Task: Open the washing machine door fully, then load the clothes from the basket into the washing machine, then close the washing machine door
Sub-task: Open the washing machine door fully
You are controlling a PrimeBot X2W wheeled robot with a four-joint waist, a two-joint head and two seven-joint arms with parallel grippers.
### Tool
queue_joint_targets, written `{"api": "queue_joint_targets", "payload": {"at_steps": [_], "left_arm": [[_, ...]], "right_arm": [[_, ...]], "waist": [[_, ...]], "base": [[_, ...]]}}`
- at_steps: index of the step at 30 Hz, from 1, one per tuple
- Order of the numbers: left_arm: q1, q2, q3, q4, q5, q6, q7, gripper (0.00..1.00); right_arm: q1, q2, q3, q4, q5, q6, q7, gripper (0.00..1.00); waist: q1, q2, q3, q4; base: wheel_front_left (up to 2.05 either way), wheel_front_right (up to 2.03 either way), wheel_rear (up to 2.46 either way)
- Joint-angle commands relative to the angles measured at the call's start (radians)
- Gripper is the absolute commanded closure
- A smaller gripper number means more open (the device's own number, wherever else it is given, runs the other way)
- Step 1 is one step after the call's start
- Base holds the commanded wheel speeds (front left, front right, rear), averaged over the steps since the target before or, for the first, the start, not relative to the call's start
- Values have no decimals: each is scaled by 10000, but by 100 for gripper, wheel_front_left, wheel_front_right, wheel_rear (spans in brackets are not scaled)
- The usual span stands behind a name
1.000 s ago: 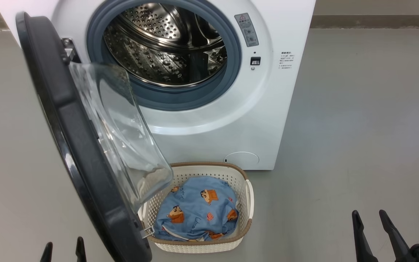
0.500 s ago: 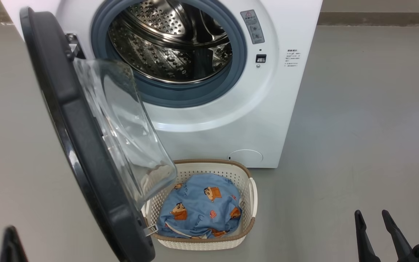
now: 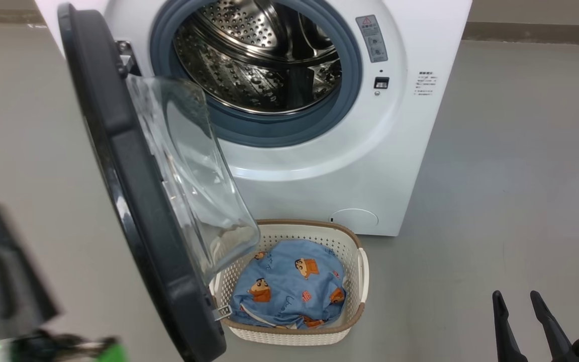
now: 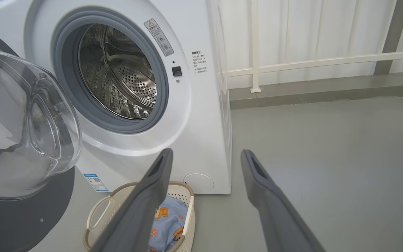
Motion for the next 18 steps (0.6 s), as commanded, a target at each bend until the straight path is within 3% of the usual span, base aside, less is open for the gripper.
{"api": "queue_joint_targets", "payload": {"at_steps": [1, 6, 9, 18], "left_arm": [[-405, 93, 62, -327, 28, -69, -49, 100], [-325, 93, -2324, 159, -723, -418, 414, 100], [-163, 101, -3223, 885, -1016, -601, 1097, 100], [160, 180, -3467, 2946, -1571, -354, 1933, 100]], "right_arm": [[-44, -114, 232, -242, -82, 90, -120, 0], [-75, -111, 314, -199, -60, 90, -120, 0], [-94, -109, 391, -189, -18, 90, -120, 0], [-51, -108, 344, -138, 121, 90, -120, 0]], "waist": [[0, 0, -38, 46], [0, 0, -106, 80], [0, 0, -120, 33], [0, 0, -108, -90]], "base": [[0, 0, 0], [0, 0, 0], [0, 0, 0], [0, 0, 0]]}}
